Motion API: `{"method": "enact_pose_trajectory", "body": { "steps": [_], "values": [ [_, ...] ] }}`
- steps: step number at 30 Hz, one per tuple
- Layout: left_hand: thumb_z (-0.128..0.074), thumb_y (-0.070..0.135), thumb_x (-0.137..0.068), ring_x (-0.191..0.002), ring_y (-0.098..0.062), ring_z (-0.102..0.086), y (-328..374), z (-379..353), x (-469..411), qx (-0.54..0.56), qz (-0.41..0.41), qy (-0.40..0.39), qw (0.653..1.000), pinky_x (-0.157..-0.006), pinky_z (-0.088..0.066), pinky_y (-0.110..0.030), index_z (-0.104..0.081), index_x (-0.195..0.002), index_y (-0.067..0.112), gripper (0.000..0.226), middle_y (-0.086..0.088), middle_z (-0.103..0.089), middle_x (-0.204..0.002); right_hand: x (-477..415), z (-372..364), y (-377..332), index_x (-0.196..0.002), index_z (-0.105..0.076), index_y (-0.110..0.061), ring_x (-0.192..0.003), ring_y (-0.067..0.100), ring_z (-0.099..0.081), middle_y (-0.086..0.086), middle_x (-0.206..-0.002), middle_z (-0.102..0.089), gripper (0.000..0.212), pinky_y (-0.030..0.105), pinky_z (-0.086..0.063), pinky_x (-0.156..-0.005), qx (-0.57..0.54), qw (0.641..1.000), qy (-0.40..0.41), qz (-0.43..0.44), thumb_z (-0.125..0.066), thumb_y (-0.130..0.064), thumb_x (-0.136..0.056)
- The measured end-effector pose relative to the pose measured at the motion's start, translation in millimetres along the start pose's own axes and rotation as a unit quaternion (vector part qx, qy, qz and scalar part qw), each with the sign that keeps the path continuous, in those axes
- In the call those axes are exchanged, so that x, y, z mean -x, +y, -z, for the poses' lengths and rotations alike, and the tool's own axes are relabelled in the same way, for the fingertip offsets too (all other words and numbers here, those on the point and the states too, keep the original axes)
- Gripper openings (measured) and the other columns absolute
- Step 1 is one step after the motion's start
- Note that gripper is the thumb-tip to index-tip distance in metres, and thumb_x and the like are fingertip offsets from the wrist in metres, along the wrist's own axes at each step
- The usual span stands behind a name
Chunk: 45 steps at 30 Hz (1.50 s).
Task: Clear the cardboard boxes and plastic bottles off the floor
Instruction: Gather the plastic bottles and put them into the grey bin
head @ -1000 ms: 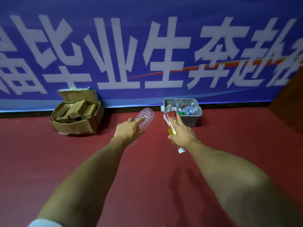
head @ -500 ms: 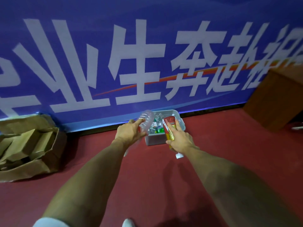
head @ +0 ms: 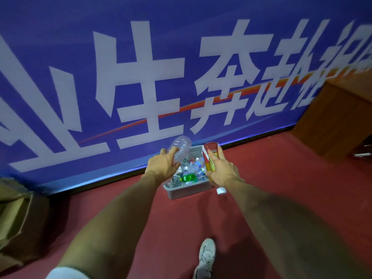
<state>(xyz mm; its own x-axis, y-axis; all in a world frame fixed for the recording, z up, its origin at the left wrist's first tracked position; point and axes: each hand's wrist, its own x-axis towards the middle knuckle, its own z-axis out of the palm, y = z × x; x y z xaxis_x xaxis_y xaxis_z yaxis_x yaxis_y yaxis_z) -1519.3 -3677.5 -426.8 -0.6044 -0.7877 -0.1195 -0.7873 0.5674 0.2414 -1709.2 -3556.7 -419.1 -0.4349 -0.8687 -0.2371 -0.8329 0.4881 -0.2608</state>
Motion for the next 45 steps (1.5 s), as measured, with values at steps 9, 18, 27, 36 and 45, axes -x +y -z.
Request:
{"method": "enact_pose_trajectory", "body": {
  "steps": [9, 18, 27, 36, 45],
  "values": [
    [-0.037, 0.051, -0.104, -0.102, -0.037, -0.064, 24.0, -9.2, -130.0, 0.023, 0.051, -0.010, 0.998, -0.084, -0.052, -0.046, -0.023, -0.153, 0.030, 0.055, -0.016, -0.047, -0.133, -155.4, 42.5, 31.9, -0.159, -0.009, -0.039, -0.132, 0.034, -0.049, -0.003, -0.167, 0.014, 0.087, 0.038, -0.041, -0.107, -0.012, 0.999, -0.031, 0.037, -0.066, -0.040, -0.094],
    [-0.033, 0.059, -0.102, -0.104, -0.030, -0.063, 24.5, -9.6, -215.5, 0.036, 0.032, -0.029, 0.998, -0.084, -0.051, -0.043, -0.019, -0.156, 0.033, 0.062, -0.011, -0.047, -0.134, -236.8, 42.1, 38.7, -0.158, -0.010, -0.040, -0.132, 0.034, -0.050, -0.005, -0.167, 0.016, 0.087, 0.038, -0.041, -0.107, -0.035, 0.998, -0.056, 0.025, -0.067, -0.044, -0.093],
    [-0.036, 0.045, -0.104, -0.109, -0.038, -0.061, -12.1, -33.8, -284.2, 0.147, 0.020, -0.007, 0.989, -0.086, -0.051, -0.049, -0.024, -0.153, 0.025, 0.054, -0.017, -0.042, -0.141, -303.6, 18.5, 30.4, -0.159, -0.014, -0.037, -0.129, 0.035, -0.053, -0.003, -0.168, 0.012, 0.087, 0.038, -0.042, -0.104, -0.016, 0.997, -0.073, -0.016, -0.069, -0.041, -0.091],
    [-0.046, 0.049, -0.101, -0.104, -0.034, -0.063, -49.1, -115.5, -343.4, 0.156, 0.049, -0.056, 0.985, -0.089, -0.050, -0.044, -0.028, -0.150, 0.030, 0.055, -0.013, -0.044, -0.140, -388.8, -52.1, 57.4, -0.159, -0.012, -0.035, -0.128, 0.039, -0.053, -0.001, -0.167, 0.017, 0.085, 0.042, -0.039, -0.107, -0.024, 0.994, -0.097, -0.033, -0.065, -0.040, -0.093],
    [-0.051, 0.048, -0.099, -0.098, -0.030, -0.066, -91.3, -319.5, -415.0, 0.174, 0.054, -0.048, 0.982, -0.089, -0.054, -0.050, -0.024, -0.151, 0.035, 0.060, -0.011, -0.046, -0.137, -484.4, -239.4, 129.9, -0.160, -0.007, -0.031, -0.139, 0.040, -0.041, 0.003, -0.167, 0.015, 0.087, 0.046, -0.039, -0.109, 0.006, 0.996, -0.088, -0.028, -0.063, -0.046, -0.094]
  ]
}}
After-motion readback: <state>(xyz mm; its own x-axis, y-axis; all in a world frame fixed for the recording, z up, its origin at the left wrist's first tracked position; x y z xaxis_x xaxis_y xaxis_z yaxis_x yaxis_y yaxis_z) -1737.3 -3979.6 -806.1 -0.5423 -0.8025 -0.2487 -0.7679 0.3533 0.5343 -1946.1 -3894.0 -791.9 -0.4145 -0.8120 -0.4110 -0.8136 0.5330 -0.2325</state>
